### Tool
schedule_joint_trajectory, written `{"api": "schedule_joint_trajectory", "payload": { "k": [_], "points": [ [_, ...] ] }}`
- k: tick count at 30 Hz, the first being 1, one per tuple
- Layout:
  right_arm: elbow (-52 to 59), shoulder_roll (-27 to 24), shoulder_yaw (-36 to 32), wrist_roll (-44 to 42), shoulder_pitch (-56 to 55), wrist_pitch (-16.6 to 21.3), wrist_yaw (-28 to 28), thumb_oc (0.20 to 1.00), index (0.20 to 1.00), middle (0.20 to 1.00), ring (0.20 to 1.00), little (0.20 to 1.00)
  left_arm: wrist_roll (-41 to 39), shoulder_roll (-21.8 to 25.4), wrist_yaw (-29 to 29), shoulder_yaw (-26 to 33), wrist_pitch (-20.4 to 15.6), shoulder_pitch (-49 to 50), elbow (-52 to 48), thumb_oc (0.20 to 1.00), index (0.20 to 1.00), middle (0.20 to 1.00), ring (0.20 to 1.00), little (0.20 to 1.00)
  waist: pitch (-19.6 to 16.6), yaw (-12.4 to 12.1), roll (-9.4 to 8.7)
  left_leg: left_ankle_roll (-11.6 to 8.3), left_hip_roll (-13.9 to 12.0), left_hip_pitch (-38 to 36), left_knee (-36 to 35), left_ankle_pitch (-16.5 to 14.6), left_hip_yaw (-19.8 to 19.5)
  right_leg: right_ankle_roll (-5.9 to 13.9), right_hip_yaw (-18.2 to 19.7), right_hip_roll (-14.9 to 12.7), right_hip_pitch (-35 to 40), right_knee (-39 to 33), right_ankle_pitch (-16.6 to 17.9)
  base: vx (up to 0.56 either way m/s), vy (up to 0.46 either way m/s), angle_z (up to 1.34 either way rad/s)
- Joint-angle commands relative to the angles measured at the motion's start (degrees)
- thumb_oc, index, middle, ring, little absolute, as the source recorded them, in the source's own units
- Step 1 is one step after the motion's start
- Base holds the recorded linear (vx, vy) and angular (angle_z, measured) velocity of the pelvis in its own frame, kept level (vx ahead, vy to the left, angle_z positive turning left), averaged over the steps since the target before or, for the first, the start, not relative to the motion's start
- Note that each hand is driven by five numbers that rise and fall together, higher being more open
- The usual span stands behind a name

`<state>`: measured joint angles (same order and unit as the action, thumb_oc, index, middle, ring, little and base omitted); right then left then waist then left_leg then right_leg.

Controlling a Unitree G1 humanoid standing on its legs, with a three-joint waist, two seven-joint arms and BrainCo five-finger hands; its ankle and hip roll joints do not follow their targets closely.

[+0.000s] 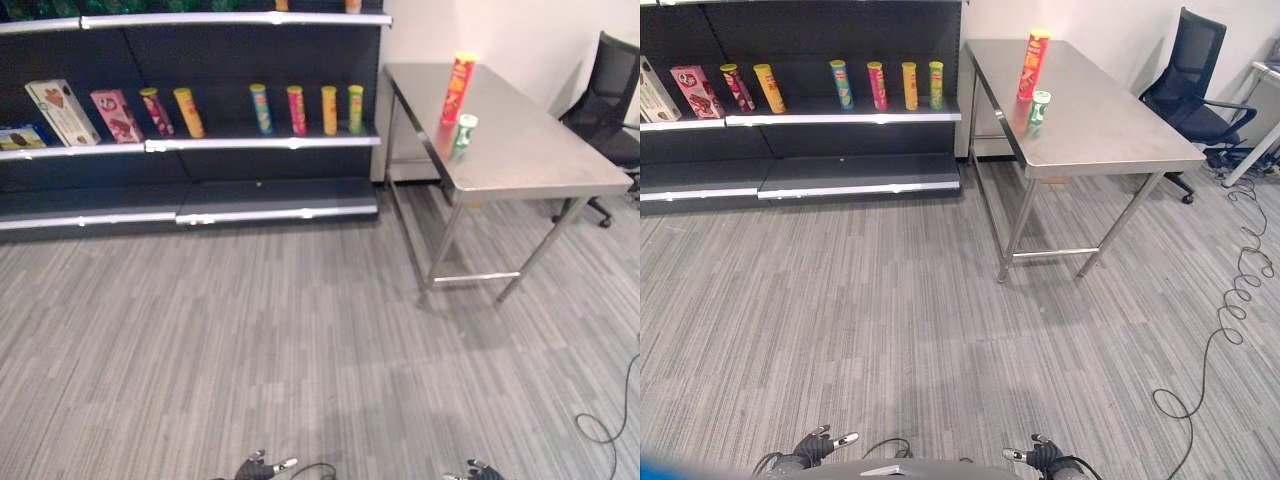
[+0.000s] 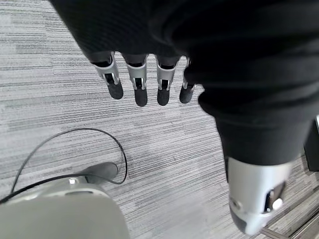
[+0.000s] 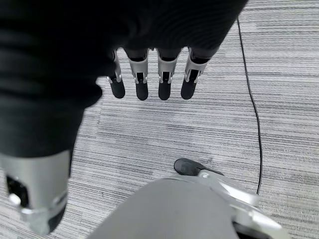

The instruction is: Put the goods on the table back onto the shelves and tidy them up.

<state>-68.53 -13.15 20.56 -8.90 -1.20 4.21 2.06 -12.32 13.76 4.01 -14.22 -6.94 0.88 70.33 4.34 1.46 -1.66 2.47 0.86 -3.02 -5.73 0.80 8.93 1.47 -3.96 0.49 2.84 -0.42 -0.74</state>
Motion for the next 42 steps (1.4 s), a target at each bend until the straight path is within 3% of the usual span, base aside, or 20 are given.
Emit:
{"api": "schedule_joint_trajectory", "payload": {
  "k": [1,4,7,9,14,16,18,19,22,25,27,28,30,31,33,35,37,39,40,42],
  "points": [
    [-1.11,-0.9,-0.11,0.55,3.94,1.04,0.18,1.0,1.0,1.0,1.0,1.0,-2.27,0.09,0.76,1.09,-1.39,-4.45,0.54,1.0,1.0,1.0,1.0,1.0,2.31,-0.12,1.11,2.29,2.8,-3.32,0.73,-7.3,-2.93,5.15,-3.02,-2.82,-5.51,12.71,-5.28,0.07,0.107,-0.22],
    [-0.74,-0.99,-0.73,0.29,3.66,0.99,0.21,1.0,1.0,1.0,1.0,1.0,-2.39,-0.02,0.53,0.1,-1.67,-4.92,-0.34,1.0,1.0,1.0,1.0,1.0,3.25,0.46,1.65,2.58,3.36,-4.35,0.73,-7.65,-3.33,5.33,-4.28,-4.63,-9.38,19.46,-3.4,0.1,0.094,0.0],
    [-0.19,-1.37,-1.05,-0.88,3.85,1.01,0.7,1.0,1.0,1.0,1.0,1.0,-2.33,-0.09,0.64,-1.12,-1.85,-6.11,-1.09,1.0,1.0,1.0,1.0,1.0,4.23,1.23,2.5,2.01,3.24,-5.22,0.73,-8.23,-3.3,4.55,-1.91,-2.83,-10.81,7.89,-0.55,0.17,0.004,0.07],
    [0.09,-1.28,-2.14,-1.62,4.35,0.73,1.02,1.0,1.0,1.0,1.0,1.0,-2.51,-0.49,0.96,-0.91,-1.93,-7.29,-0.59,1.0,1.0,1.0,1.0,1.0,4.98,1.64,1.83,1.19,3.83,-7.47,0.73,-9.7,-2.51,6.67,1.11,-1.68,-14.22,-4.58,2.23,0.4,-0.12,-0.04],
    [-0.84,-2.44,-2.69,-0.61,3.06,0.68,0.53,1.0,1.0,1.0,1.0,1.0,-1.65,-1.61,0.6,-0.81,-1.8,-7.01,1.05,1.0,1.0,1.0,1.0,1.0,3.05,2.9,1.05,-0.08,3.04,-12.86,0.73,-13.07,-4.77,5.92,-0.9,-1.15,-11.65,-4.58,3.9,0.51,-0.208,0.38],
    [-0.59,-3.37,-2.17,-0.33,2.8,1.03,0.37,1.0,1.0,1.0,1.0,1.0,-1.87,-2.11,0.63,-1.42,-1.95,-7.07,0.77,1.0,1.0,1.0,1.0,1.0,1.74,3.37,1.39,-1.94,0.77,-14.3,1.22,-9.66,-5.52,4.37,-0.42,0.78,-9.48,-4.58,3.88,0.64,-0.365,1.16],
    [-0.72,-3.98,-1.53,-0.1,2.73,1.26,0.3,1.0,1.0,1.0,1.0,1.0,-2.43,-2.2,0.46,-1.86,-2.03,-7.56,-0.01,1.0,1.0,1.0,1.0,1.0,0.78,3.45,0.9,-4.68,-0.77,-12.1,8.59,-5.3,-5.76,2.46,-0.54,2.05,-6.5,-4.58,1.63,0.54,-0.377,0.3],
    [-0.79,-4.0,-1.2,0.15,2.4,1.29,0.19,1.0,1.0,1.0,1.0,1.0,-3.07,-2.06,0.68,-1.76,-1.85,-7.65,-0.45,1.0,1.0,1.0,1.0,1.0,0.65,3.4,0.23,-7.11,-1.76,-9.02,17.86,-1.32,-5.23,0.7,-0.77,2.84,-3.73,-4.58,-0.56,0.4,-0.319,0.04],
    [-0.79,-3.75,-0.7,0.28,2.21,1.1,0.24,1.0,1.0,1.0,1.0,1.0,-3.41,-1.33,0.93,-1.04,-1.5,-7.64,-0.37,1.0,1.0,1.0,1.0,1.0,1.81,2.9,-0.78,-8.57,-3.73,-2.42,33.46,2.63,-3.81,-1.31,-1.08,3.69,-0.06,-4.58,-3.01,0.26,-0.242,0.08],
    [-1.5,-3.64,-0.65,-0.02,2.31,0.94,0.44,1.0,1.0,1.0,1.0,1.0,-3.79,-1.2,1.08,-0.11,-1.35,-7.22,0.43,1.0,1.0,1.0,1.0,1.0,2.67,2.15,-1.83,-5.66,-5.35,1.81,35.46,-0.61,-0.13,-1.94,-1.49,2.84,2.09,-4.58,-3.94,0.19,-0.136,-0.05],
    [-1.94,-3.62,-0.34,0.62,2.5,0.83,0.48,1.0,1.0,1.0,1.0,1.0,-3.48,-1.24,1.09,0.43,-1.21,-6.38,1.62,1.0,1.0,1.0,1.0,1.0,2.9,1.87,-3.12,-3.45,-4.15,4.85,26.85,-5.88,1.13,-1.16,-1.74,0.99,3.28,-4.58,-4.51,0.22,-0.052,-0.13],
    [-2.15,-3.67,-0.1,1.07,2.51,0.77,0.53,1.0,1.0,1.0,1.0,1.0,-3.6,-1.34,1.07,0.67,-1.04,-6.06,2.17,1.0,1.0,1.0,1.0,1.0,3.0,1.87,-3.37,-3.43,-3.77,5.62,21.71,-5.85,0.48,-1.03,-1.92,0.51,3.66,-4.58,-4.98,0.29,-0.011,-0.01],
    [-2.42,-3.6,1.12,3.04,2.64,0.59,0.75,1.0,1.0,1.0,1.0,1.0,-4.19,-1.35,1.25,0.78,-1.05,-5.54,2.55,1.0,1.0,1.0,1.0,1.0,2.97,1.46,-2.77,-4.55,-3.54,6.66,7.09,1.04,-4.11,-1.18,-2.47,0.72,4.83,-4.58,-6.14,0.37,0.043,0.21],
    [-2.38,-3.97,2.05,4.58,3.02,0.72,1.2,1.0,1.0,1.0,1.0,1.0,-4.42,-0.83,1.63,0.94,-1.21,-5.49,2.81,1.0,1.0,1.0,1.0,1.0,3.59,1.25,-2.38,-6.12,-3.38,11.27,0.73,2.84,-10.44,-1.45,-2.28,1.48,7.14,-4.58,-8.11,0.44,0.099,0.11],
    [-2.31,-4.13,1.3,4.07,2.98,0.72,1.05,1.0,1.0,1.0,1.0,1.0,-4.87,-0.8,1.28,1.58,-1.11,-4.91,3.41,1.0,1.0,1.0,1.0,1.0,3.2,1.55,-1.76,-6.55,-3.98,11.78,0.73,2.22,-9.27,-1.25,-1.36,1.63,8.29,-4.58,-8.7,0.49,0.206,-0.36],
    [-2.48,-3.43,0.82,3.86,2.44,0.78,0.79,1.0,1.0,1.0,1.0,1.0,-4.05,-0.36,1.45,2.04,-1.18,-4.05,3.43,1.0,1.0,1.0,1.0,1.0,1.15,0.81,-1.18,-6.04,-3.19,8.6,0.73,4.46,-7.94,-0.21,0.03,-0.31,10.12,-4.58,-9.03,0.82,0.482,-1.03],
    [-1.6,-2.62,1.41,4.26,3.25,0.69,0.3,1.0,1.0,1.0,1.0,1.0,-2.1,1.04,1.35,1.17,-0.98,-4.38,2.65,1.0,1.0,1.0,1.0,1.0,-0.18,0.37,-0.87,-2.52,-0.64,4.85,0.73,0.82,-5.26,2.77,0.97,-3.3,6.83,5.3,-8.82,0.74,0.538,-0.84],
    [-1.04,-2.82,1.08,4.05,3.8,0.76,0.36,1.0,1.0,1.0,1.0,1.0,-1.3,1.52,1.12,0.46,-0.84,-5.08,1.94,1.0,1.0,1.0,1.0,1.0,0.62,0.64,-0.29,-1.21,0.29,3.2,0.73,-0.55,-4.54,4.33,0.99,-4.01,2.25,15.26,-7.46,0.24,0.289,-0.89],
    [-0.52,-3.18,0.38,3.59,4.27,0.61,0.54,1.0,1.0,1.0,1.0,1.0,-0.63,1.79,1.27,-0.23,-0.65,-5.56,1.55,1.0,1.0,1.0,1.0,1.0,2.05,1.53,0.25,0.33,1.34,1.39,0.73,-1.68,-3.76,5.03,0.18,-5.79,-2.56,24.6,-3.13,0.13,0.219,-0.48],
    [-0.54,-3.15,0.0,3.29,4.16,0.58,0.54,1.0,1.0,1.0,1.0,1.0,0.06,1.9,1.12,-0.78,-0.57,-5.83,1.52,1.0,1.0,1.0,1.0,1.0,2.51,2.0,0.44,0.66,1.76,0.63,0.73,-2.48,-3.13,4.77,-0.86,-6.85,-4.33,28.08,-2.07,0.09,0.149,0.09]
  ]
}}
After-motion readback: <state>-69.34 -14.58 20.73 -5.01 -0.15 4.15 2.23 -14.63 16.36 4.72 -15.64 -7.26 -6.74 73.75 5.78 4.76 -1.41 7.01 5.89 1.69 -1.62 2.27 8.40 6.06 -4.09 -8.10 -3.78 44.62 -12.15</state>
